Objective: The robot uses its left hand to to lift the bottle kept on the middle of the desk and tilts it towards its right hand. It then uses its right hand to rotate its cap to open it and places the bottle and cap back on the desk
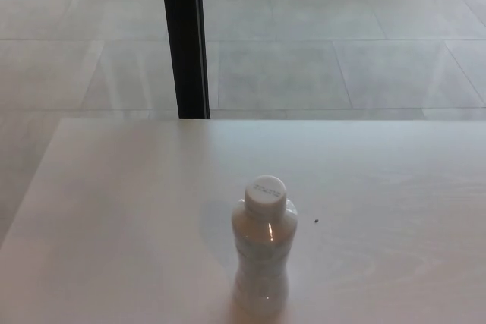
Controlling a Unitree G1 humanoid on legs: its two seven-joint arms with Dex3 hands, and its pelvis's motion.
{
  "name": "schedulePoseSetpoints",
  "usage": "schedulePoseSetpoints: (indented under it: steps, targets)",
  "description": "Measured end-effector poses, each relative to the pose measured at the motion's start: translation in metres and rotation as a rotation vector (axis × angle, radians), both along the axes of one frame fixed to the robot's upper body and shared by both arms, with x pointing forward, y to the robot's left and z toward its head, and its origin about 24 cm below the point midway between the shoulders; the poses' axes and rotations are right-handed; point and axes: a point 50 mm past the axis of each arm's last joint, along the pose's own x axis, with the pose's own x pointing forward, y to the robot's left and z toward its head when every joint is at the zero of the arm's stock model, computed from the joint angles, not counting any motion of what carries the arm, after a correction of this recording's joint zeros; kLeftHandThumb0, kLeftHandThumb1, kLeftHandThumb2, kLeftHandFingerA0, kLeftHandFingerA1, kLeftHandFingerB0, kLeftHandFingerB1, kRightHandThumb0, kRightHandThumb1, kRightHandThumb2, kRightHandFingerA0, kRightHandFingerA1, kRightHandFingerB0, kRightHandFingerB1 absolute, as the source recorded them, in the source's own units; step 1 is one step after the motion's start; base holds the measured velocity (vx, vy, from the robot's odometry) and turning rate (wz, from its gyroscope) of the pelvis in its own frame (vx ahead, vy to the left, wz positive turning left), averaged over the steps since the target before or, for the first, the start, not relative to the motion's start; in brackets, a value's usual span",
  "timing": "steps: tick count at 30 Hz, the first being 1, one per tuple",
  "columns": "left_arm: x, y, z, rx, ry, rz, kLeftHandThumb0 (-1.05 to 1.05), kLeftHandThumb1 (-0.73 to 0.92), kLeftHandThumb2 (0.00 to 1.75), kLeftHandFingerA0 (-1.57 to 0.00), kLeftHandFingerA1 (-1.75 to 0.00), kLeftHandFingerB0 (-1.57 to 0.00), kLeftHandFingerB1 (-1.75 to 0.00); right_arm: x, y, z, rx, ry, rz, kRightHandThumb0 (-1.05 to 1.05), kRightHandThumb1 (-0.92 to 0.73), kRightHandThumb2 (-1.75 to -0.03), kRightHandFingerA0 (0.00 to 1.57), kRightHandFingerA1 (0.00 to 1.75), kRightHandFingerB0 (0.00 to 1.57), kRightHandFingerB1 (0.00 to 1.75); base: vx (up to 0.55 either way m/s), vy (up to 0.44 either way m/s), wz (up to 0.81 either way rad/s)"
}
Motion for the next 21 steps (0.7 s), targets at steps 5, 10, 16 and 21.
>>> schedulePoseSetpoints:
  steps: [5,10,16,21]
  targets:
    - [0.006,0.009,0.004,0.024,-0.121,0.125,-0.98,0.37,0.86,-0.28,-1.12,-0.15,-1.0,0.007,-0.009,0.006,-0.004,-0.079,-0.053,-0.93,-0.61,-1.03,0.06,0.21,0.09,0.11,0.0,0.0,0.0]
    - [0.034,0.023,0.011,0.013,-0.265,0.113,-1.05,0.37,0.91,-0.14,-1.12,-0.08,-1.08,0.042,-0.033,0.028,-0.049,-0.235,-0.061,-1.05,-0.7,-1.16,0.0,0.16,0.0,0.17,0.0,0.0,0.0]
    - [0.105,0.059,0.048,0.078,-0.529,-0.03,-1.05,0.62,0.5,0.0,-1.54,-0.15,-1.51,0.119,-0.067,0.091,-0.148,-0.542,0.018,-1.05,-0.76,-1.16,0.0,0.17,0.0,0.19,0.0,0.0,0.0]
    - [0.169,0.079,0.092,0.142,-0.736,-0.172,-1.02,0.39,0.95,0.0,-0.99,-0.12,-0.97,0.17,-0.072,0.146,-0.198,-0.776,0.113,-1.05,-0.64,-1.11,0.0,0.27,0.0,0.32,0.0,0.0,0.0]
